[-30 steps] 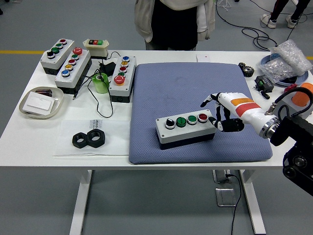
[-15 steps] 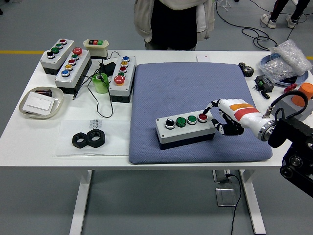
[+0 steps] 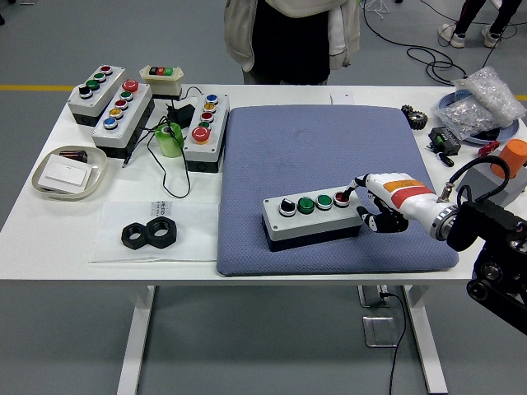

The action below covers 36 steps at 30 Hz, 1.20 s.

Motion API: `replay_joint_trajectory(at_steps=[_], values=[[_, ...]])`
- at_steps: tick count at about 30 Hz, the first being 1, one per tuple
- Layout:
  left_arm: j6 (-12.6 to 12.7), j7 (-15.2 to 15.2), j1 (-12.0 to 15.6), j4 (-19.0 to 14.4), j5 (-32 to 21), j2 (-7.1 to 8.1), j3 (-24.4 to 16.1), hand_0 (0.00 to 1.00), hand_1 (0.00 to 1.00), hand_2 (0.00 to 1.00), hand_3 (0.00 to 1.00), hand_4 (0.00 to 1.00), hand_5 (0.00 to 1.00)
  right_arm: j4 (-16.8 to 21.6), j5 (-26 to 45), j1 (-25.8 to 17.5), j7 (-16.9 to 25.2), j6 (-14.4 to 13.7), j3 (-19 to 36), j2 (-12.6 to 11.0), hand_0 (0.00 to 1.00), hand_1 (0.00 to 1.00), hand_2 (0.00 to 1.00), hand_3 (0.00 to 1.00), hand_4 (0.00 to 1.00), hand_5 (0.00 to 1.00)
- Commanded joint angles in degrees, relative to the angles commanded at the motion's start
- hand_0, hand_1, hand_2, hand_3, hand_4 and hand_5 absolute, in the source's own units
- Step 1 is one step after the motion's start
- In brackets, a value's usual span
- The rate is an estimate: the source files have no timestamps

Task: Pick up the button,place it on the desk,press the button,press the button

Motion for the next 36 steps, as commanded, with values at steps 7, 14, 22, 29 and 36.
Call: replay_joint_trajectory(at_steps=[7,14,22,29,36], values=[[-0.03,0.02,0.0,0.01,0.01,0.02,-0.03,0.746,0.781,0.855,0.77,0.542,0.998,2.65,-0.58,-0.5,0.24,-1.71,2.12,-0.38,0.087,0.002,0.049,0.673,0.486,0.002],[-0.03,-0.01,-0.04,-0.01,-0.07,0.07,0.06,0.746,0.782,0.855,0.77,0.542,0.998,4.7,-1.07,0.15,0.07,-2.1,0.88,-0.02,0.088,0.002,0.05,0.674,0.487,0.002],[0.01,-0.07,-0.11,-0.02,-0.27,0.04,0.15,0.746,0.782,0.856,0.77,0.542,0.998,4.06,-1.14,0.93,-0.19,-1.87,-1.18,1.2,0.088,0.002,0.05,0.674,0.486,0.002],[0.0,0.0,-0.1,-0.04,-0.16,0.04,0.09,0.746,0.782,0.856,0.771,0.542,0.998,2.77,-1.08,1.29,-0.34,-1.62,-1.91,2.06,0.091,0.002,0.051,0.672,0.49,0.002],[-0.02,0.02,-0.09,-0.06,-0.14,0.06,0.1,0.746,0.782,0.856,0.772,0.542,0.998,1.16,-0.91,1.33,-0.61,-0.83,-2.92,2.29,0.091,0.002,0.052,0.672,0.49,0.002]])
